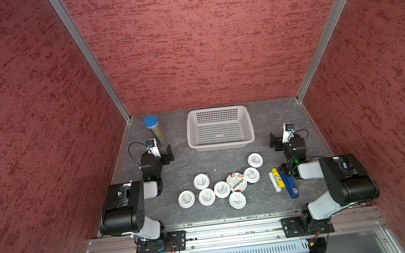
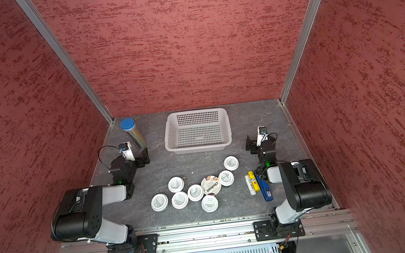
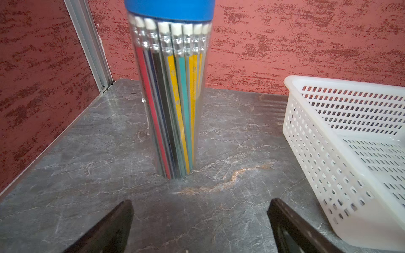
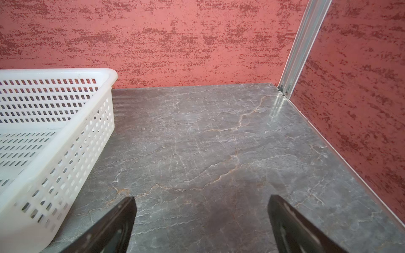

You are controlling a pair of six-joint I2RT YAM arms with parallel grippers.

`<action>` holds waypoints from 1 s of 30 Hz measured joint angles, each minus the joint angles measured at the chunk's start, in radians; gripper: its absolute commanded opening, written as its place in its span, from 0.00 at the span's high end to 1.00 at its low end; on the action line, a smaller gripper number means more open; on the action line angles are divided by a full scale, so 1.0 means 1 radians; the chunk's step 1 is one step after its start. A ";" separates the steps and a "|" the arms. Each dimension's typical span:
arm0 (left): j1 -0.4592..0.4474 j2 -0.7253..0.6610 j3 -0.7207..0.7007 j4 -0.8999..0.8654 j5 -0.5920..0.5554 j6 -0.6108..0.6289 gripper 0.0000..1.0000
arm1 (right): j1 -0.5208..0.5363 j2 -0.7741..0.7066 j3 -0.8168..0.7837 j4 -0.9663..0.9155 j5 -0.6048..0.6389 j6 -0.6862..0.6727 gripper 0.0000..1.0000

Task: Put the yogurt in the basket
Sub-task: Pick up the yogurt from the center of the board.

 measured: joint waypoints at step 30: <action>-0.085 -0.094 0.014 -0.120 -0.195 0.010 0.00 | 0.013 -0.072 0.013 -0.114 0.021 -0.003 0.01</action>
